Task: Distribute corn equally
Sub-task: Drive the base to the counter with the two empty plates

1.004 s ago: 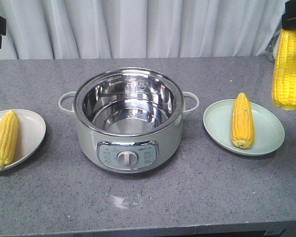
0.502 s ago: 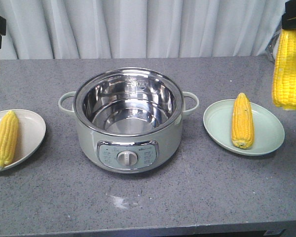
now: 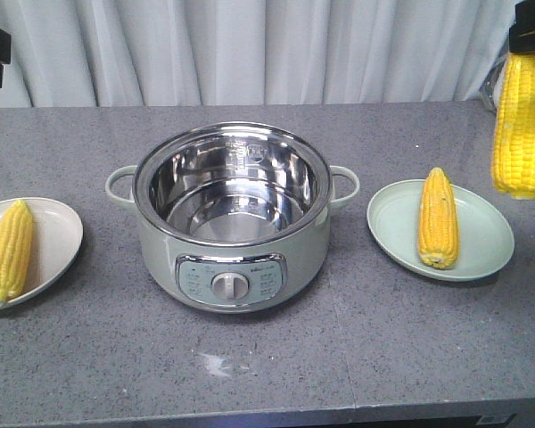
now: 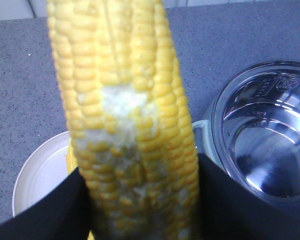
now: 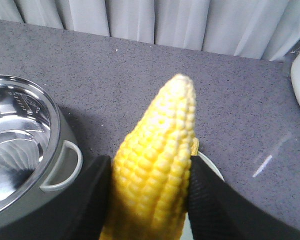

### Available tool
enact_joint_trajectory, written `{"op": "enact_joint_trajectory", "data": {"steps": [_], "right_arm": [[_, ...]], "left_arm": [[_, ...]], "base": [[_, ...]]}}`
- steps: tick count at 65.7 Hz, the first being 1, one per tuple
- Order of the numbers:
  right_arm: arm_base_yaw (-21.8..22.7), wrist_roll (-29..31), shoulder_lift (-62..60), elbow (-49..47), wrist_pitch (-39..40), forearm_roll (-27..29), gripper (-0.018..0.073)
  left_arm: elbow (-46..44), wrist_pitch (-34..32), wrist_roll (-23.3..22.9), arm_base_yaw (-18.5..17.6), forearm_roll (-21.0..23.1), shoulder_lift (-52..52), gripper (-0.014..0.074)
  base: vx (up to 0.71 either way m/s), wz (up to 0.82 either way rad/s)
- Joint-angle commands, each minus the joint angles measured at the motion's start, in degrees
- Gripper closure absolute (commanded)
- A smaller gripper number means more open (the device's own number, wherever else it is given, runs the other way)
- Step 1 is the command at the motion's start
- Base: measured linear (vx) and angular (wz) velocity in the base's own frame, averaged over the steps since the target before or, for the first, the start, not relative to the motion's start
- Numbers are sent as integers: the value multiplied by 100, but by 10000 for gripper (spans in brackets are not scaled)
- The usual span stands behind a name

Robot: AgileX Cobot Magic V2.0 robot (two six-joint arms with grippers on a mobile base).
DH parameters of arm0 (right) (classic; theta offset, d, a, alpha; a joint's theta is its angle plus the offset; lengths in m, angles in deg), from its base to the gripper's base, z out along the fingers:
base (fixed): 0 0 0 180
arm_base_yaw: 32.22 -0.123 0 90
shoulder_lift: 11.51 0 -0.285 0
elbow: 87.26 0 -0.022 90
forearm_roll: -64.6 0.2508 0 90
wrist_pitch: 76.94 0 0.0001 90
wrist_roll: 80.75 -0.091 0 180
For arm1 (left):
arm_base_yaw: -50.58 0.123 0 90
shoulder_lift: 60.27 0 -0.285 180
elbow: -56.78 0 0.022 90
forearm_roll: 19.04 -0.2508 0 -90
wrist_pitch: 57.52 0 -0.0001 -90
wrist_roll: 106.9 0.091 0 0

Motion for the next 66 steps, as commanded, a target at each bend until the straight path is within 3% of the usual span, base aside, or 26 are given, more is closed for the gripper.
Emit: {"op": "enact_joint_trajectory", "data": {"steps": [1, 66], "right_arm": [[28, 10, -154, -155, 368, 37, 440], [28, 10, -154, -155, 368, 37, 440]], "left_arm": [[-194, -323, -41, 0, -36, 152, 593], [-194, -323, -41, 0, -36, 152, 593]], "base": [[0, 0], [-3, -14]]}}
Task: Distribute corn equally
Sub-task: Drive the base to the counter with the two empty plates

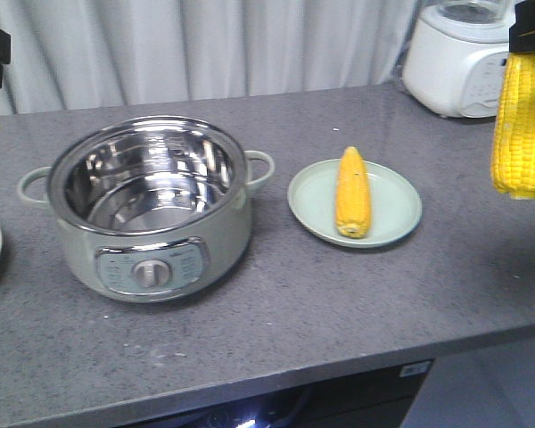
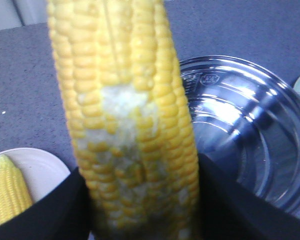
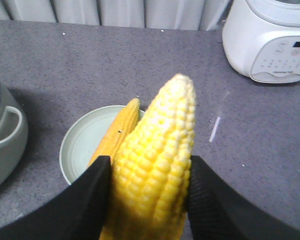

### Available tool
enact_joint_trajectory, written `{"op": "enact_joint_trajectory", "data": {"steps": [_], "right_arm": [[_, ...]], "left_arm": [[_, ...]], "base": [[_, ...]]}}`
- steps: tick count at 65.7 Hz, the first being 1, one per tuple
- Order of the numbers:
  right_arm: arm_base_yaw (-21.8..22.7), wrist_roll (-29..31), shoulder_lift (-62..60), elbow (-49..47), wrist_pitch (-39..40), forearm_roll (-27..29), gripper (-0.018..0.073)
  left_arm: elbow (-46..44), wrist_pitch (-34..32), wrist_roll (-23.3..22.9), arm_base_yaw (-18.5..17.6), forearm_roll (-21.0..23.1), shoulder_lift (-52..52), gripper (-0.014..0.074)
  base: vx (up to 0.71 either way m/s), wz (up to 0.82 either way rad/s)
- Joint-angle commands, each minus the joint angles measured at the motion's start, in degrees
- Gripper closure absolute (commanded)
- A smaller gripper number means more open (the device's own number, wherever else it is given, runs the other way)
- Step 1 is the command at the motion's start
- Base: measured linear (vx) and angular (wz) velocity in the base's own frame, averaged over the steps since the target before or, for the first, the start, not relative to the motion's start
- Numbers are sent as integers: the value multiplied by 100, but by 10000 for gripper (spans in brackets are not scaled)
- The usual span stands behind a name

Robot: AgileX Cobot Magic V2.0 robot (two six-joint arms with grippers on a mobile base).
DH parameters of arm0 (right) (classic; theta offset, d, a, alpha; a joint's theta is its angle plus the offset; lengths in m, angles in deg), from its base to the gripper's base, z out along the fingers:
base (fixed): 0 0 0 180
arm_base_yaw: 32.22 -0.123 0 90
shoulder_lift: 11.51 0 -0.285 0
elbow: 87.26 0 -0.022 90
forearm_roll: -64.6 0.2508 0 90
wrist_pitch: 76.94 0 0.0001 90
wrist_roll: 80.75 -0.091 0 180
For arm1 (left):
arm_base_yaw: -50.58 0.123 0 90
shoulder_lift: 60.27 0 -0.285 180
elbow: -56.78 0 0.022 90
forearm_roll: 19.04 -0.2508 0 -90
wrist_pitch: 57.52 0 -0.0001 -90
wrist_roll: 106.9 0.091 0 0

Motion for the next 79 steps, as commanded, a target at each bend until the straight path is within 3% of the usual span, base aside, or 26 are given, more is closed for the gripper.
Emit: {"op": "enact_joint_trajectory", "data": {"steps": [1, 79], "right_arm": [[28, 10, -154, -155, 368, 29, 440], [28, 10, -154, -155, 368, 29, 440]], "left_arm": [[-194, -330, -41, 0, -36, 152, 593], [-194, -330, -41, 0, -36, 152, 593]], "base": [[-5, -33], [-6, -40]]}}
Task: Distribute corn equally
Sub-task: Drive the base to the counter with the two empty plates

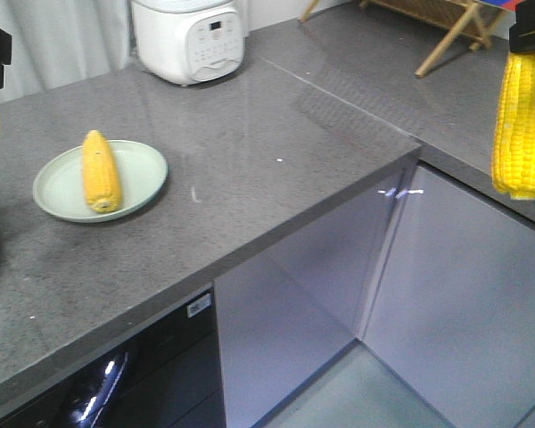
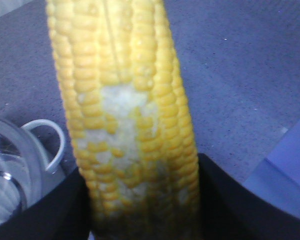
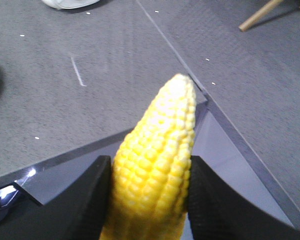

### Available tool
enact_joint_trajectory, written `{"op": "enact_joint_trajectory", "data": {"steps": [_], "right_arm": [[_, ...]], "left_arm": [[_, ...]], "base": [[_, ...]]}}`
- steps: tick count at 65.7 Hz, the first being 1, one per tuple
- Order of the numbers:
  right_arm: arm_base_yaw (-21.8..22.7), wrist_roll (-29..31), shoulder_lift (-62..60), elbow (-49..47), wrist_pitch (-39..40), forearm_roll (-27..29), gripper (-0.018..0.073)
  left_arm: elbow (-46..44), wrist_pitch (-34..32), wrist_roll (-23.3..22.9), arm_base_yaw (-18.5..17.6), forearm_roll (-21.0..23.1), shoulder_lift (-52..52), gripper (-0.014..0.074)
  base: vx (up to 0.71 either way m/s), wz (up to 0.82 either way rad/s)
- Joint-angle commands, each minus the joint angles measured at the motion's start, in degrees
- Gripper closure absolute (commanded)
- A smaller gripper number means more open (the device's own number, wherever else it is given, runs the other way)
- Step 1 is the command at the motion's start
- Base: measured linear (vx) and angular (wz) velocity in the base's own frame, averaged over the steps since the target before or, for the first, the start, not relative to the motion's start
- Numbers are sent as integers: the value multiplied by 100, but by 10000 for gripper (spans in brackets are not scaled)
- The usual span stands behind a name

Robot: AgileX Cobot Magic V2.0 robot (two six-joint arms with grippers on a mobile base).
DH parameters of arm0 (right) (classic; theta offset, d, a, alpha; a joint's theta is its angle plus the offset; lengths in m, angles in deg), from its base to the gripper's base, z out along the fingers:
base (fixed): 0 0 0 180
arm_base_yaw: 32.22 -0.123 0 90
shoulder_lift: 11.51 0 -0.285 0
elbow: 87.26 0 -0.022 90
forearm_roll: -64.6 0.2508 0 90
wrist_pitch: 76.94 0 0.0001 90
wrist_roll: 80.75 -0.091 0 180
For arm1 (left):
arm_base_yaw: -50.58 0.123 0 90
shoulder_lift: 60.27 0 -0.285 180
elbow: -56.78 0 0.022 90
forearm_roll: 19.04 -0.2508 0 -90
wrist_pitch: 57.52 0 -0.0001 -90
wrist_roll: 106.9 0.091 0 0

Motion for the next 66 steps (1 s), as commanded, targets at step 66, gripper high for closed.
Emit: {"op": "enact_joint_trajectory", "data": {"steps": [66], "right_arm": [[28, 10, -154, -155, 368, 29, 440]], "left_arm": [[-194, -330, -41, 0, -36, 152, 593]], "base": [[3, -43]]}}
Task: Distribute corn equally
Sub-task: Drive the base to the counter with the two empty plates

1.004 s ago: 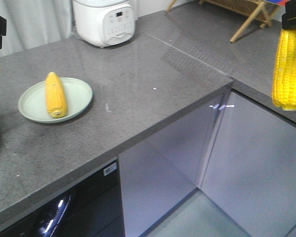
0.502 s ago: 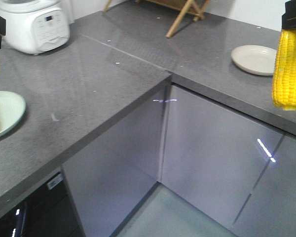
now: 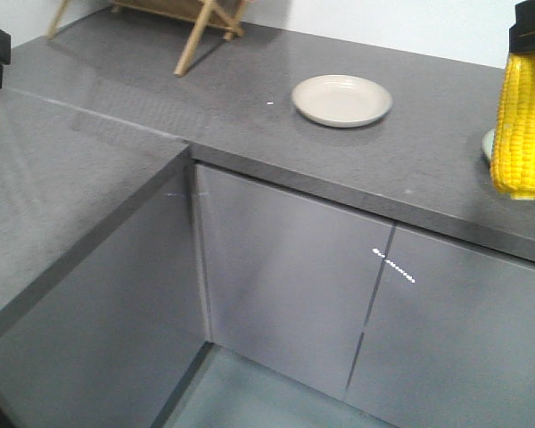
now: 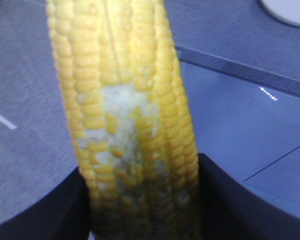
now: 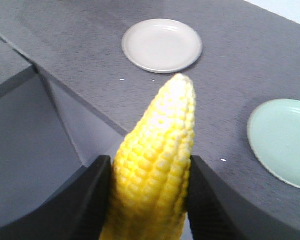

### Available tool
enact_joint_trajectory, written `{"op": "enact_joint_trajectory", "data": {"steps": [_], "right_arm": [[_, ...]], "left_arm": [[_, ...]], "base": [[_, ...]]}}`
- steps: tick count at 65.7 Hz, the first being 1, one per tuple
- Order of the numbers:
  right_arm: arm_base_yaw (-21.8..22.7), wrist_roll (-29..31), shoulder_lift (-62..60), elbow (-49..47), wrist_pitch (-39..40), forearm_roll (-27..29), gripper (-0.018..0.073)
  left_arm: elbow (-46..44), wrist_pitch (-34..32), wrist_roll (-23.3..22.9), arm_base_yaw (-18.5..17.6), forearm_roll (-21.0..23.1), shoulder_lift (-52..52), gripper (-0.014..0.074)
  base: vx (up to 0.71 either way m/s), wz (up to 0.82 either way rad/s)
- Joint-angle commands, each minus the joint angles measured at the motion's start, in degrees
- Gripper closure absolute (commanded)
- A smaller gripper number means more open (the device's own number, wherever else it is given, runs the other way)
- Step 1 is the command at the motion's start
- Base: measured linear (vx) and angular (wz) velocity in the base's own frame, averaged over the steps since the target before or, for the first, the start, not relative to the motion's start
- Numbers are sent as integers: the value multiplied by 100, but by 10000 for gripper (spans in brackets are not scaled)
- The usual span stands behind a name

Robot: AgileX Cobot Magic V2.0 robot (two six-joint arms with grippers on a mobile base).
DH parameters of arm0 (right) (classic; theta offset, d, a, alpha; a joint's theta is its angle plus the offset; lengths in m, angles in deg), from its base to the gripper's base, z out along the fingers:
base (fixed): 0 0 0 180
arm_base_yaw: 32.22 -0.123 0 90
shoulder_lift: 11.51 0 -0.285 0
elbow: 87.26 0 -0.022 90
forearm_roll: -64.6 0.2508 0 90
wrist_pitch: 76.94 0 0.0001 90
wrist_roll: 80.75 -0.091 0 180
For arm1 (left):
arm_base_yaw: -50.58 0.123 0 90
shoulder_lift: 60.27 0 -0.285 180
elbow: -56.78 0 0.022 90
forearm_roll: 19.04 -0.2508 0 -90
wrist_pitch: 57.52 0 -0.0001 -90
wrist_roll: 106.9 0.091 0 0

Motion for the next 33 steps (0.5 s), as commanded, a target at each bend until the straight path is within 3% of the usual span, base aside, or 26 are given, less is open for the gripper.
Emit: {"op": "enact_joint_trajectory", "data": {"steps": [1, 33], "right_arm": [[28, 10, -154, -155, 368, 29, 440], [28, 10, -154, -155, 368, 29, 440]], "left_arm": [[-194, -336, -41, 0, -32, 152, 593], [-194, -336, -41, 0, -32, 152, 593]], "base": [[9, -45], [10, -43]]}}
